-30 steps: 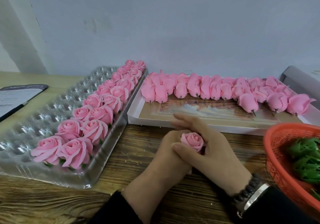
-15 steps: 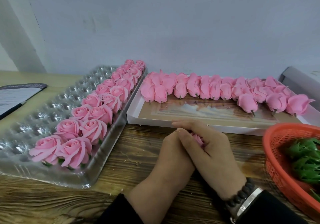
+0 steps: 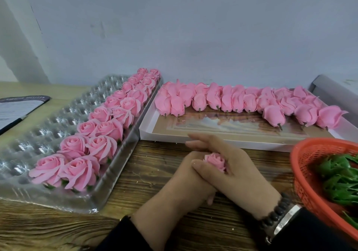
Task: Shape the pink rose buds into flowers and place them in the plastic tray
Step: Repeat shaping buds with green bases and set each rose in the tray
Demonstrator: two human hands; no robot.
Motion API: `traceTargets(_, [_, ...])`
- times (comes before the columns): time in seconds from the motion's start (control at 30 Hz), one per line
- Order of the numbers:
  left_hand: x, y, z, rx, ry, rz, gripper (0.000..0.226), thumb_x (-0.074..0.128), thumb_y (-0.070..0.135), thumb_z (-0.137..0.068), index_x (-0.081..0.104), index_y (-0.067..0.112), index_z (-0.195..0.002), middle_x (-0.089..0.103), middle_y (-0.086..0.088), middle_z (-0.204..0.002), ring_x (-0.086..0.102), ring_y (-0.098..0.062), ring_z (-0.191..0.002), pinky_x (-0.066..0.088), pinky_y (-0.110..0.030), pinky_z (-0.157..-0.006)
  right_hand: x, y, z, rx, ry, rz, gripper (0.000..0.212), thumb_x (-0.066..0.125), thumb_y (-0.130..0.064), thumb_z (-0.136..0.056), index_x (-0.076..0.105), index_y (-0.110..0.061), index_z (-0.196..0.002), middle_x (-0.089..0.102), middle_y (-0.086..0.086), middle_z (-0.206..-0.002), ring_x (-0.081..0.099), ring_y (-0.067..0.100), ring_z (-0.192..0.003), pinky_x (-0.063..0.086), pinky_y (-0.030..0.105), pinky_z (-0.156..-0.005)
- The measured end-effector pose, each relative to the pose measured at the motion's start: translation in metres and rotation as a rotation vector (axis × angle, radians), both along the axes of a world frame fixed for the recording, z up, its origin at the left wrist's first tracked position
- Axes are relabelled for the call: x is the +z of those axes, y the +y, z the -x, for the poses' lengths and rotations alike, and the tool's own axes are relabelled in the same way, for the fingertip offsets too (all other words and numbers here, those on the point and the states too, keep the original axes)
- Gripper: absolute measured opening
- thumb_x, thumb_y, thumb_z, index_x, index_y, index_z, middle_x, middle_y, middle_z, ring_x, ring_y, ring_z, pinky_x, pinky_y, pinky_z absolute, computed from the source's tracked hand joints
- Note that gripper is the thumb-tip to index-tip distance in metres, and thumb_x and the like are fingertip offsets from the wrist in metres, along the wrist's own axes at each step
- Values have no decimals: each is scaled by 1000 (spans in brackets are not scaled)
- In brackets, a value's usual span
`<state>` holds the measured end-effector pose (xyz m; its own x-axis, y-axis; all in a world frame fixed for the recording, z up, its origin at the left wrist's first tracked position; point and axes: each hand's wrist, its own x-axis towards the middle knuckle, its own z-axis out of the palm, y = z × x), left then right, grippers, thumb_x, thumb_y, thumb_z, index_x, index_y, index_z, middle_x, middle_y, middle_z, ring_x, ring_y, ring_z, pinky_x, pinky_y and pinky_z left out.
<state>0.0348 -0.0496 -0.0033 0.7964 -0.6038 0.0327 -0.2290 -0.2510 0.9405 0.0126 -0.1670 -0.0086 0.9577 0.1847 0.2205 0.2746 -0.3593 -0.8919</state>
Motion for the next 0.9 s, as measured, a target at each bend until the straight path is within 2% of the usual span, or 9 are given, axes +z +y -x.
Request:
traceTargets(0.1, [-4,0,-5,99,-142,-50,17,58,8,-88,63,23,-81,66,10,-71,62,-3,-67,52,-19,-63,-3,3,0,-95,-101,-3,50,58,-59,-66,50,-52,-115,59,-33,-114,63,-5,-98,49,13,-81])
traceTargets(0.2, [-12,-4,-5,170,-195,-76,14,60,9,-88,64,20,-96,67,-2,-95,63,-5,-92,53,-28,-83,-5,9,0,-163,-132,-30,49,50,-66,-66,55,-48,-111,62,-27,-112,55,-11,-107,45,16,-90])
traceTargets(0.27, [-15,-7,-2,200,-236,-45,17,59,8,-88,62,25,-90,66,-2,-91,62,4,-85,53,-20,-78,-6,12,0,-204,-163,13,45,44,-68,-69,59,-47,-106,64,-25,-107,56,-10,-104,45,15,-89])
traceTargets(0.4, [-19,-9,-1,260,-177,38,17,59,11,-87,66,24,-79,69,3,-81,65,-4,-78,56,-30,-71,-10,13,-3,-237,-198,26,39,42,-57,-76,69,-37,-95,68,-25,-97,59,-10,-98,44,13,-88])
traceTargets(0.57, [-14,-14,-3,168,-222,-88,15,55,7,-88,61,21,-87,48,22,-72,48,26,-67,38,1,-60,-9,9,-9,-152,-143,71,22,47,-35,-82,67,-41,-89,65,-29,-103,55,-10,-107,40,18,-99])
traceTargets(0.67, [-12,-11,-6,96,-107,-116,26,56,1,-83,53,21,-66,49,11,-57,52,-1,-53,45,-18,-54,-7,4,-7,-71,-75,106,24,46,-35,-84,67,-45,-90,66,-25,-106,62,-3,-100,49,23,-90])
traceTargets(0.77, [-10,-5,-5,72,-16,-199,36,55,3,-82,47,19,-51,47,7,-38,49,-11,-45,43,-26,-49,-4,2,-3,10,5,75,25,44,-36,-90,64,-45,-101,71,-14,-84,66,12,-50,53,23,-50])
traceTargets(0.83, [-9,-5,-2,67,-40,-198,36,54,6,-81,48,19,-48,47,6,-36,50,-8,-41,41,-19,-43,-3,1,-3,19,-6,82,26,43,-37,-87,63,-44,-103,72,-6,-78,64,9,-46,51,20,-50])
traceTargets(0.9, [-7,-4,-1,58,-78,-126,28,56,7,-81,53,23,-59,55,7,-45,56,-7,-49,44,-19,-47,-4,1,-3,-1,-50,81,28,48,-40,-82,63,-44,-106,71,-15,-93,68,0,-68,51,16,-66])
